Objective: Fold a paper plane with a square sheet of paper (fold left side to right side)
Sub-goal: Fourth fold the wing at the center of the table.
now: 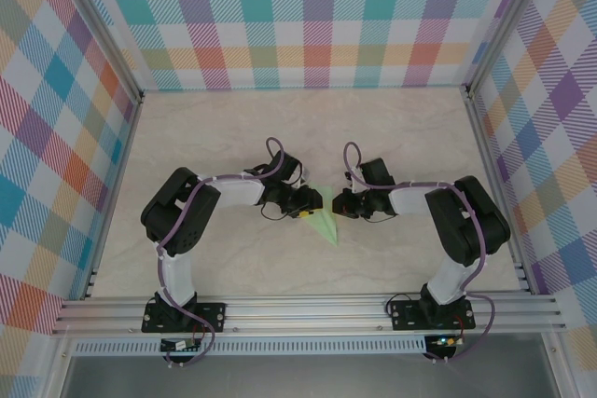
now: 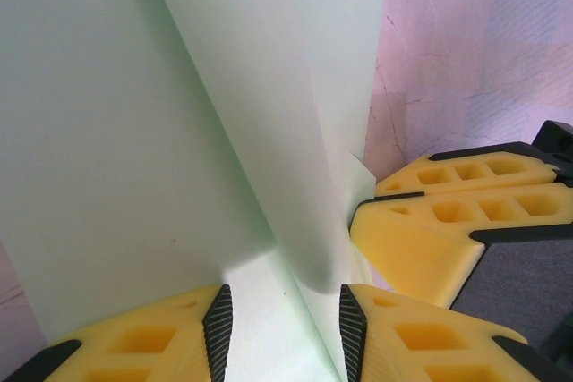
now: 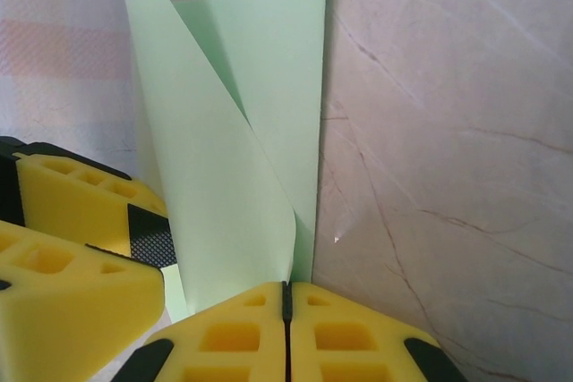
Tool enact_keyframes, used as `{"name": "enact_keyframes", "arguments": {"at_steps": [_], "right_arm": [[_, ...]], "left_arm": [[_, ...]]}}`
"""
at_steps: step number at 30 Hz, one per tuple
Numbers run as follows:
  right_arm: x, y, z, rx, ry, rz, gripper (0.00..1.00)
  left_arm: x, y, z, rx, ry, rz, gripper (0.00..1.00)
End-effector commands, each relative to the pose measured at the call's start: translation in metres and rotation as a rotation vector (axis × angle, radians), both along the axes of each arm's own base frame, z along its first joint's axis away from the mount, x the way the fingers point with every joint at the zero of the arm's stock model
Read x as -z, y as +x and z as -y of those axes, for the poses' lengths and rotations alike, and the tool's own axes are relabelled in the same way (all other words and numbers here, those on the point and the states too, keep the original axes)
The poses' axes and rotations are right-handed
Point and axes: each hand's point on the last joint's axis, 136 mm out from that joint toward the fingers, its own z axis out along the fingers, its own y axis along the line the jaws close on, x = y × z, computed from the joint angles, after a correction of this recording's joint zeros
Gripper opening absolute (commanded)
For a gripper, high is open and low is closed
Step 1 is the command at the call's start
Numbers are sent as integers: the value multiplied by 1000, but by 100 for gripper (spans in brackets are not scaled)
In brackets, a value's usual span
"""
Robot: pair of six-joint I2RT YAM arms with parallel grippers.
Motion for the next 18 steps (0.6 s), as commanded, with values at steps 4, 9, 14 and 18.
{"name": "enact_keyframes", "arguments": {"at_steps": [4,9,14,18], "right_arm": [[21,-9,6,-10,-99,-67,8],[31,-15,11,-11,-158,-102,8],[33,-17,11,-13,-165,-102,8],[32,-18,11,-20,-171,-98,8]], "left_arm": [[-24,2,5,16,-23,41,40],[-50,7,7,24,-43,93,40],[-61,10,14,41,-72,99,36],[-58,14,21,48,-84,87,29]]}}
